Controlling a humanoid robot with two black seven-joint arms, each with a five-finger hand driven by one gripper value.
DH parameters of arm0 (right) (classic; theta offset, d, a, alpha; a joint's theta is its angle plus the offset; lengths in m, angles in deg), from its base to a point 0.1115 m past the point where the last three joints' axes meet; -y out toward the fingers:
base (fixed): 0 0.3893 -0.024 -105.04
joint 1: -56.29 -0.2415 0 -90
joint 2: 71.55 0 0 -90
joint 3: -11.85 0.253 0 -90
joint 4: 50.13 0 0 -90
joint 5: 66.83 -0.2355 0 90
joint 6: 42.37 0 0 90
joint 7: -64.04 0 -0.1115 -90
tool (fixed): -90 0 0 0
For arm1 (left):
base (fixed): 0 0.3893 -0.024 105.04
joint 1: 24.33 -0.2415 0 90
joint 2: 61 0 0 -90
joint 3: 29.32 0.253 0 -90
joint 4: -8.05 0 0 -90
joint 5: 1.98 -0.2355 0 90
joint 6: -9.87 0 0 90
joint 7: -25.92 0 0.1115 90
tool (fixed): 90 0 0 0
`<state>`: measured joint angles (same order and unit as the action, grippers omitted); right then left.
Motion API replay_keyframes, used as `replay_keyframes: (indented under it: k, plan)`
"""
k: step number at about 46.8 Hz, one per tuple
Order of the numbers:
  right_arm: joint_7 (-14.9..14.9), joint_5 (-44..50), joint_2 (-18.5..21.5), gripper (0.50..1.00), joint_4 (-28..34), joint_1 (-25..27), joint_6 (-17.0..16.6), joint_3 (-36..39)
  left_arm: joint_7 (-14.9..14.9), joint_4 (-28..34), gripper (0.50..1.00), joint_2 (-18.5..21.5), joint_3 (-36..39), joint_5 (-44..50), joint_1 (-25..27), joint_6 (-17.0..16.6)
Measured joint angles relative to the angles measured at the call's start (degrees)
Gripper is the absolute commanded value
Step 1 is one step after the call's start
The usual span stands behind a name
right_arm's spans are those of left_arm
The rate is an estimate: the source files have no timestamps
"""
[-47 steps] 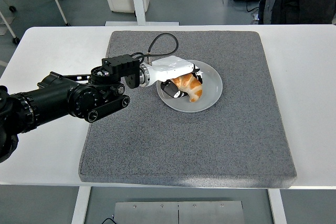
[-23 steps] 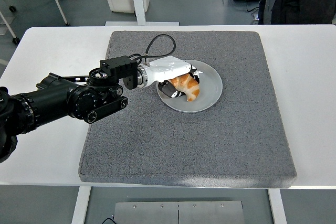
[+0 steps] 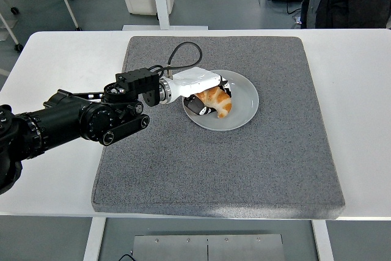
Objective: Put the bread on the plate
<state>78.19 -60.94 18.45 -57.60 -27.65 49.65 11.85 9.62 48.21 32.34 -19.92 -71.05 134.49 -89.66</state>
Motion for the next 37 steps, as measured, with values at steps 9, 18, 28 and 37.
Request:
replay_keyframes:
  k: [9, 18, 28, 37]
  plan:
    - [0.0, 0.0, 0.0, 1.000, 0.0, 0.0, 0.0, 0.0, 0.1, 0.4, 1.000, 0.0, 0.2, 3.5, 0.8, 0.1]
    - [0.0, 0.0, 0.0, 1.000, 0.0, 0.0, 0.0, 0.0, 0.0, 4.1, 1.000, 2.0, 0.3, 3.5, 2.4, 0.3]
    - [0.0, 0.0, 0.0, 1.000, 0.0, 0.0, 0.0, 0.0, 0.1, 6.4, 1.000, 4.8, 0.1, 3.7, 4.4, 0.8]
    - [0.0, 0.0, 0.0, 1.000, 0.0, 0.0, 0.0, 0.0, -0.3, 7.6, 1.000, 7.8, -1.5, 7.8, 7.6, 1.7]
